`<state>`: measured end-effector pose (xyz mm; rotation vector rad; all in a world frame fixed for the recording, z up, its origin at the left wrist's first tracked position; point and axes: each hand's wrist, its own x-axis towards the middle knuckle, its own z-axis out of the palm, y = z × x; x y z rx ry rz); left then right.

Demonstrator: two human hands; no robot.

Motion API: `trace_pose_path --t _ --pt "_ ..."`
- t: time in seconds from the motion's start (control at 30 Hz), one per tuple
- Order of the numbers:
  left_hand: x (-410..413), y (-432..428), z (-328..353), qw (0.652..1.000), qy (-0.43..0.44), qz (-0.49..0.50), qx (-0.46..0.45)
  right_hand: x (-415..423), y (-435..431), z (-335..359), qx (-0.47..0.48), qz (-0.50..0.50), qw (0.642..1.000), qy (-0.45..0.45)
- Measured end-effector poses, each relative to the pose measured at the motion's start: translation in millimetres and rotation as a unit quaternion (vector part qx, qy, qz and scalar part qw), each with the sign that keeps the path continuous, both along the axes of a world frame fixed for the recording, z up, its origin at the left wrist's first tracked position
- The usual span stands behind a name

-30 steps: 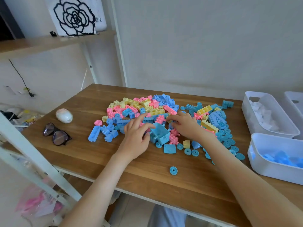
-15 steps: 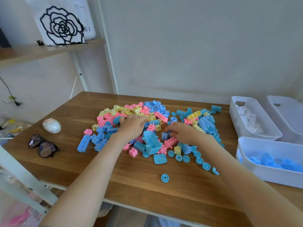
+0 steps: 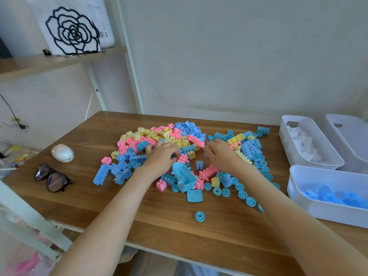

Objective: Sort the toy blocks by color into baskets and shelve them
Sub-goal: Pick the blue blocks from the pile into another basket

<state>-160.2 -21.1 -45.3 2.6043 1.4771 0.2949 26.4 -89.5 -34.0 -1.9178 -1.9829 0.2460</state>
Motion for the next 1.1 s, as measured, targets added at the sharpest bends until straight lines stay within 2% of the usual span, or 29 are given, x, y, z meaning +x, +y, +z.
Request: trace_pose_path --t 0.17,0.27,0.43,0.53,0.7,0.83,0.93,1.1 --pt "1.2 -7.3 2.3 1.0 -0.006 -0.014 -0.024 -8.0 -1.4 1.4 -0.032 0.015 0.999 -0.027" --pt "-5.1 -9.8 3.9 0.999 -0.028 -0.017 -0.037 -5.7 -2.1 -4.1 -0.051 -0.022 0.996 0.073" --pt "-8.7 -8.7 8.6 0.997 -0.068 0.024 -0.03 0.8 -3.5 -0.9 -0.043 -0.047 0.99 0.129" --pt "-4.0 -6.5 8.0 0.998 -0.063 -0.001 -0.005 -3.3 -2.8 2.9 -0.036 -0.005 0.992 0.117" --pt "10.7 -6.9 7.6 1.0 0.012 0.012 -0.014 -7.6 -4.9 -0.7 -0.105 0.06 0.992 0.04" --pt "17.2 -4.8 5.8 0.999 0.027 0.02 0.009 -5.0 -5.0 -0.1 -0.11 0.047 0.993 0.014" --pt "20.1 -6.5 2.5 1.0 0.004 0.024 0.005 1.6 -10.3 6.1 -0.065 0.031 0.997 0.019" --pt "27.5 -13.0 -1.6 1.0 -0.003 0.01 -0.009 25.2 -32.3 17.7 -0.001 -0.057 0.997 0.047"
